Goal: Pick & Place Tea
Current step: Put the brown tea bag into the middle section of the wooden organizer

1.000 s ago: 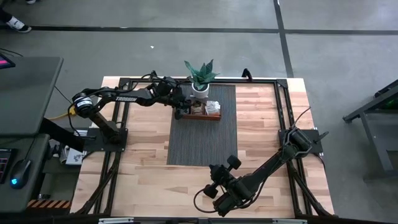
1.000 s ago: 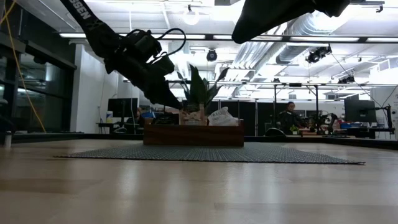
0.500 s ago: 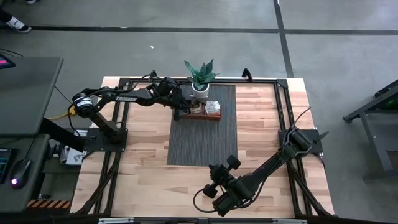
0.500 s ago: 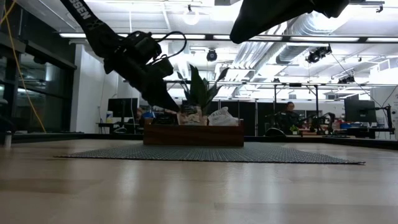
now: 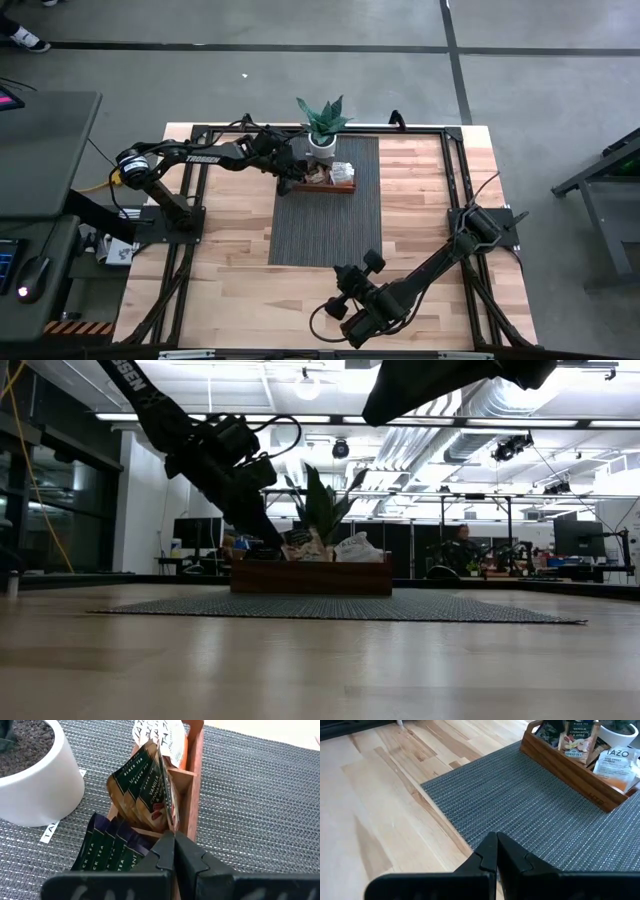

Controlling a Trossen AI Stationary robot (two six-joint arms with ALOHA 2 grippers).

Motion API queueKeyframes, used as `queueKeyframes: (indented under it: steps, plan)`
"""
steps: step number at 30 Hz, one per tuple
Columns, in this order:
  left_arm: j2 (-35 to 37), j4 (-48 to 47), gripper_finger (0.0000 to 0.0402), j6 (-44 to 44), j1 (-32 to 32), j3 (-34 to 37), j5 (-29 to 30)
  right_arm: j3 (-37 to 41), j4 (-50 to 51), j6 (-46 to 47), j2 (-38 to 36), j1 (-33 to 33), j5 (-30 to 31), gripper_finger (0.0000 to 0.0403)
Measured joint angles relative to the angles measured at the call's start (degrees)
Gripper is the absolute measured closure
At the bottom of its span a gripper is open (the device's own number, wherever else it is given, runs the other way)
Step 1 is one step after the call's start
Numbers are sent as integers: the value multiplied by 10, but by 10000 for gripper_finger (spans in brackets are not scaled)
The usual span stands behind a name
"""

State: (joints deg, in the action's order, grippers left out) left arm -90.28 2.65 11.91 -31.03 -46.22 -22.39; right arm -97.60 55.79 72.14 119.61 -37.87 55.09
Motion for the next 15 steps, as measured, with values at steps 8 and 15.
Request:
queueKeyframes:
  steps: [8, 15]
  plan:
    - [0, 6, 399, 0, 0, 0, 0, 0, -3, -1, 0, 0, 0, 403]
    - [0, 7, 361, 5, 0, 0, 8, 0, -3, -5, 0, 0, 0, 403]
